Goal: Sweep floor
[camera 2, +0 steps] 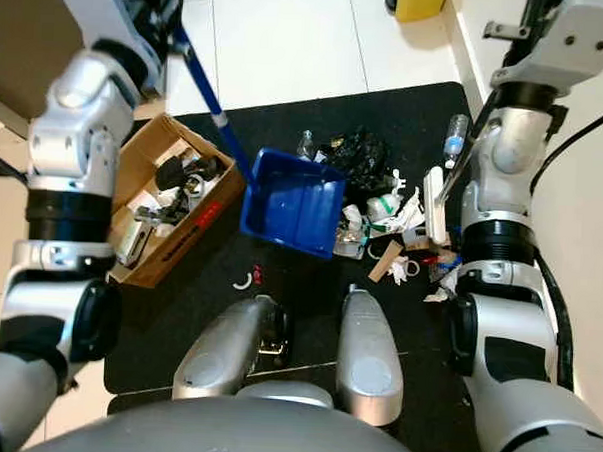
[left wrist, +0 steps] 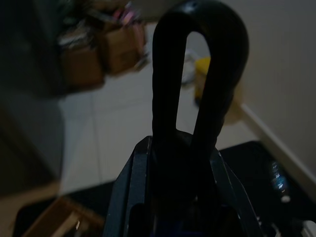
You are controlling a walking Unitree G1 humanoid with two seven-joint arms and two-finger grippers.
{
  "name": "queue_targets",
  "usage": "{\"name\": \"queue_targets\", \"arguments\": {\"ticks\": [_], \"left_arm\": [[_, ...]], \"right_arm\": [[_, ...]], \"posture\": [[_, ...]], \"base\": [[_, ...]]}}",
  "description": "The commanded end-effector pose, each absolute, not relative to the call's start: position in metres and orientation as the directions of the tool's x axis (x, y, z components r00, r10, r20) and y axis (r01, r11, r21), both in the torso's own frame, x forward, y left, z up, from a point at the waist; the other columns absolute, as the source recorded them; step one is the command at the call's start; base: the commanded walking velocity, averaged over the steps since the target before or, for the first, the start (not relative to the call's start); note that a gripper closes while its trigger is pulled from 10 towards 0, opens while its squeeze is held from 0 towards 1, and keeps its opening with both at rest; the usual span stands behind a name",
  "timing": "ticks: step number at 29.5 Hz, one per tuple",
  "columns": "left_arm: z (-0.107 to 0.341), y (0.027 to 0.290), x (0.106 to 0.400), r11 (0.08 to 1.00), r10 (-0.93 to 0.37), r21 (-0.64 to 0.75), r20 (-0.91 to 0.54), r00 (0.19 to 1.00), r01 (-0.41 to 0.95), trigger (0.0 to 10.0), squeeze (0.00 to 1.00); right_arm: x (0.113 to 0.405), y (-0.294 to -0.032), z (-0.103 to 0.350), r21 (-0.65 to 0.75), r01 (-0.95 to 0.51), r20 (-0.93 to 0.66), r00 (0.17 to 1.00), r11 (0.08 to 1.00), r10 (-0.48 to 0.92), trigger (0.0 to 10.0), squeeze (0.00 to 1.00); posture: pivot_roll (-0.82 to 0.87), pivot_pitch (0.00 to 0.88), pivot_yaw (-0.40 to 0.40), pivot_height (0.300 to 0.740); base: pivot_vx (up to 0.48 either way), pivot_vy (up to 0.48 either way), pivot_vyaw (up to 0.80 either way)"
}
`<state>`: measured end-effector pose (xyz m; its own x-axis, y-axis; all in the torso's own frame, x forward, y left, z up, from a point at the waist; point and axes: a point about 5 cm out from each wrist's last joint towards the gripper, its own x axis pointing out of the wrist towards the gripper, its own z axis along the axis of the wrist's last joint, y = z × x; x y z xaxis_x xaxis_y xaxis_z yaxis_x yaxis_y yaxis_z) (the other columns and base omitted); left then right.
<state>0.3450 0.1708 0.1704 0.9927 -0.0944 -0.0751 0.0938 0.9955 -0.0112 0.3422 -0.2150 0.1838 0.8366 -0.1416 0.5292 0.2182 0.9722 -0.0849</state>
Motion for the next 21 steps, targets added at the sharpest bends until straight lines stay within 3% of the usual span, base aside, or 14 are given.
{"name": "queue_targets", "arguments": {"ticks": [1,3,10,16,21], "left_arm": [[0.170,0.176,0.340,0.999,-0.048,-0.006,-0.077,0.996,0.048,10.0,0.00],[0.170,0.176,0.340,0.999,-0.048,-0.006,-0.077,0.996,0.048,10.0,0.00],[0.157,0.212,0.316,0.977,0.212,-0.003,-0.100,0.972,-0.213,10.0,0.00],[0.156,0.225,0.308,0.965,0.263,0.026,-0.101,0.960,-0.262,10.0,0.00],[0.145,0.254,0.277,0.931,0.362,0.095,-0.137,0.922,-0.352,10.0,0.00]], "right_arm": [[0.348,-0.204,0.188,-0.098,0.181,0.534,0.839,0.979,-0.102,10.0,0.00],[0.348,-0.204,0.188,-0.098,0.181,0.534,0.839,0.979,-0.102,10.0,0.00],[0.357,-0.180,0.176,-0.093,0.080,0.469,0.883,0.992,-0.028,10.0,0.00],[0.359,-0.174,0.174,-0.096,0.059,0.460,0.888,0.994,-0.009,10.0,0.00],[0.364,-0.167,0.173,-0.098,0.024,0.442,0.897,0.995,0.022,10.0,0.00]], "posture": [[0.10,0.112,0.061,0.740],[0.10,0.112,0.061,0.740],[0.17,0.152,0.035,0.740],[0.19,0.164,0.028,0.740],[0.22,0.181,0.013,0.740]], "base": [[0.000,0.000,0.00],[0.000,0.000,0.00],[0.000,0.000,0.00],[0.000,0.000,0.00],[0.000,0.000,0.00]]}}
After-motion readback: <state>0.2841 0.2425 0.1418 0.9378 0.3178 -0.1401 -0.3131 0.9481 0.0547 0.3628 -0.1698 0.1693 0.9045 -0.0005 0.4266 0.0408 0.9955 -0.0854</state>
